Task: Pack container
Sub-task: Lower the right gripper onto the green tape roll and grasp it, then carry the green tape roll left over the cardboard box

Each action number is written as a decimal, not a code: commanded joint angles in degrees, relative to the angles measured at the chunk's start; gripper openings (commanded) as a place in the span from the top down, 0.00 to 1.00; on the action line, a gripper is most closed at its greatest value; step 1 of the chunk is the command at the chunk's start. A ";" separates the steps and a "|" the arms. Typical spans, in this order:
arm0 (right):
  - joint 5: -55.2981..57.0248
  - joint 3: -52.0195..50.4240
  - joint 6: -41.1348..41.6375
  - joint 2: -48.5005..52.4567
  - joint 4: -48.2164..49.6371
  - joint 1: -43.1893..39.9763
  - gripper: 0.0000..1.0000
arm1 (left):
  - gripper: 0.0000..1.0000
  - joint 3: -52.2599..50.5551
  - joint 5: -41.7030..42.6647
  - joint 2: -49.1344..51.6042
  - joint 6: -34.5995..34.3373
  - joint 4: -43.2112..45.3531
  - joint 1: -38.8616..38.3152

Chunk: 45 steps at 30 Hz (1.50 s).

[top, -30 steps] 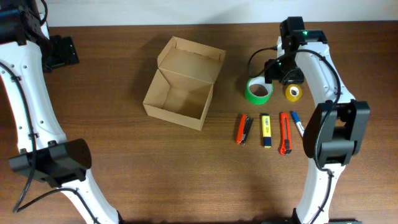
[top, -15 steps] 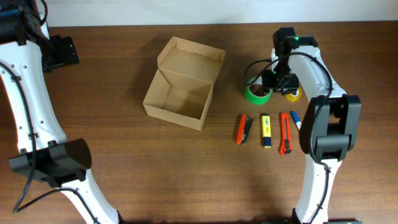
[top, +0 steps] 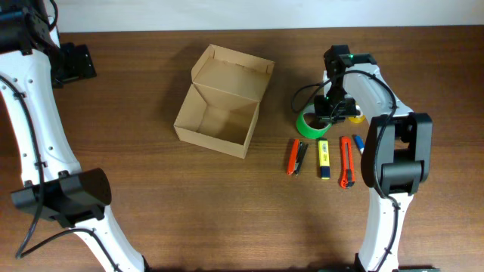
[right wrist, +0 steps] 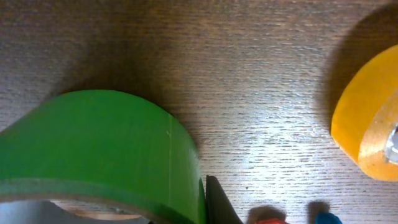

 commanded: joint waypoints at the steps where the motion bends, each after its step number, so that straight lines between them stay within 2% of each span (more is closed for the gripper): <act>1: -0.35 -0.11 0.13 0.66 -0.04 0.57 0.96 | 0.01 0.68 0.61 -1.07 0.70 0.11 0.20; 7: -0.35 1.38 -0.02 -2.32 -0.20 0.57 0.96 | 0.01 0.68 0.61 -1.07 0.68 0.11 0.20; 17: -0.39 7.96 -1.27 -15.08 -2.47 0.76 0.96 | 0.01 0.68 0.61 -1.07 0.68 0.11 0.20; 25: -0.37 16.55 -5.03 -24.06 -4.70 5.95 0.96 | 0.01 0.68 0.61 -1.07 0.70 0.11 0.20; 28: -0.35 19.67 -7.15 -24.06 -4.92 10.43 0.97 | 0.01 0.68 0.61 -1.07 0.70 0.11 0.20; 36: -0.35 19.82 -10.56 -22.27 -1.66 18.62 0.96 | 0.01 0.68 0.61 -1.07 0.70 0.11 0.20; 45: -0.33 19.82 -13.51 -15.43 -1.31 25.03 0.96 | 0.01 0.68 0.61 -1.07 0.70 0.11 0.20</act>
